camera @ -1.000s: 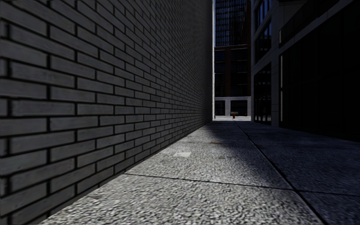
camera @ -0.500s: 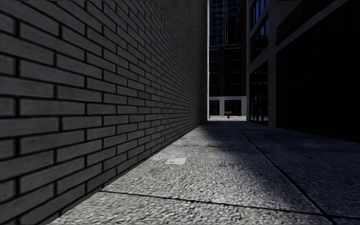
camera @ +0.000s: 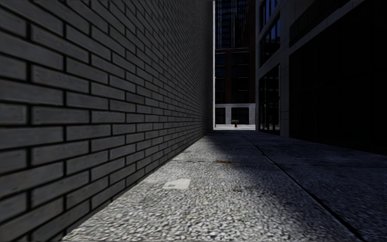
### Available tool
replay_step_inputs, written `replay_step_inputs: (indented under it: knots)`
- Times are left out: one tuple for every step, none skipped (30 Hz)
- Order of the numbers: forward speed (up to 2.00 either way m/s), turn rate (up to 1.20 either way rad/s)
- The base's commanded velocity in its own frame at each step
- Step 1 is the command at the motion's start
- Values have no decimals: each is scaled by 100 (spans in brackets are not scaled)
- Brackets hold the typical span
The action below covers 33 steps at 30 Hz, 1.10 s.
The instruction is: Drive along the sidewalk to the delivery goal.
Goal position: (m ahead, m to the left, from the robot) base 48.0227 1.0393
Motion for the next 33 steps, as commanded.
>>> replay_step_inputs:
  knots:
    - [99,0]
    - [99,0]
    - [99,-107]
    - [99,-112]
    - [99,-112]
    - [99,-113]
    - [99,-113]
    - [99,-112]
    - [99,-1]
    - [99,0]
    - [99,0]
    - [99,0]
    - [99,0]
    - [99,0]
    - [99,0]
    - [99,0]
    - [99,0]
    - [99,0]
    - [99,0]
    - [99,0]
    - [99,0]
    - [99,0]
    - [99,0]
    - [99,0]
    - [99,0]
    - [99,0]
    - [99,0]
    - [99,0]
    - [99,-25]
    - [99,-120]
    - [99,-120]
    - [99,-120]
    - [99,-120]
